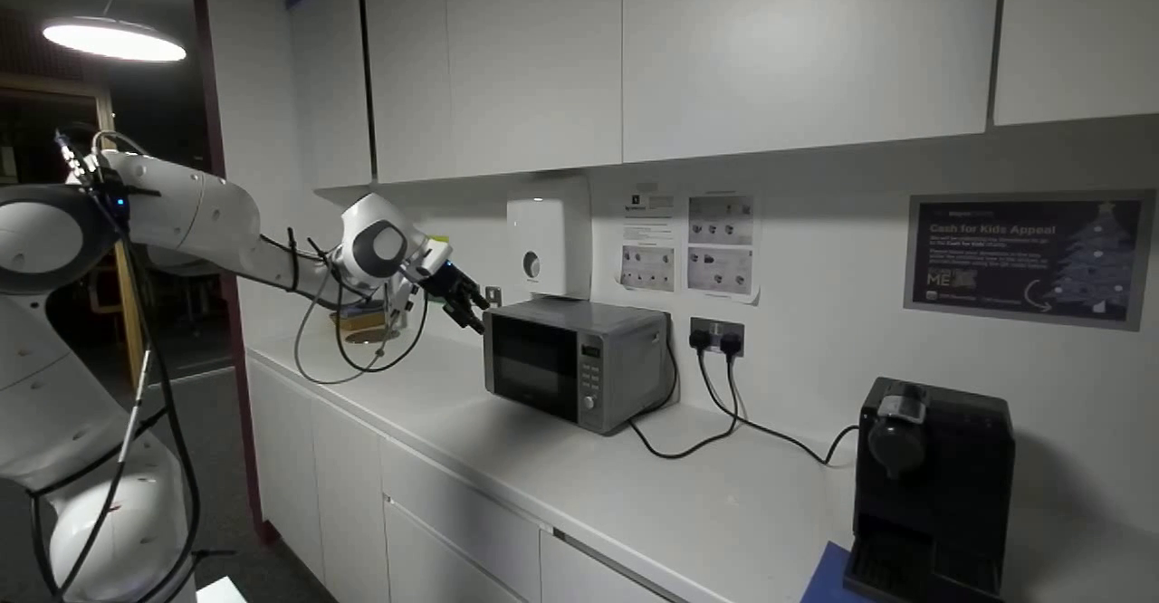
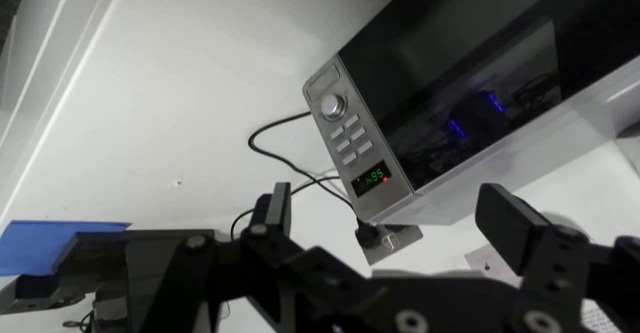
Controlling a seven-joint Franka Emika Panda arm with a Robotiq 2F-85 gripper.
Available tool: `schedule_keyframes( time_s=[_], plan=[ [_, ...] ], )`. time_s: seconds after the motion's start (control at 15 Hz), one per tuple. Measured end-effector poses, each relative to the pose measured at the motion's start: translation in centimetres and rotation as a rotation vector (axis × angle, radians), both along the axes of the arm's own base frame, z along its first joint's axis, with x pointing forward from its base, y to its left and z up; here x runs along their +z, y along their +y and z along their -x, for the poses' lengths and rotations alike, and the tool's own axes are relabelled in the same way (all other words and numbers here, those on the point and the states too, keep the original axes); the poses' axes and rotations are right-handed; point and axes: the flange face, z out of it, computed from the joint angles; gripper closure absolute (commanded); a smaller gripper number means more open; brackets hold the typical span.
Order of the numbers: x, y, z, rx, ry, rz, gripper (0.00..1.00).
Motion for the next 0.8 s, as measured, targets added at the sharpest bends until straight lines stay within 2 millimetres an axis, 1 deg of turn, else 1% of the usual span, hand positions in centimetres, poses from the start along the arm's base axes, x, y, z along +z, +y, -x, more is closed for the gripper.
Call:
schedule_keyframes(
  time_s=[0.47,0.67,0.8],
  plan=[
    [2.1,-3.7,0.7,-0.136,-0.184,0.102,0.00],
    [3.4,-4.9,0.8,-0.168,-0.239,0.120,0.00],
    [4.6,-5.5,0.7,-0.172,-0.277,0.128,0.00]
  ],
)
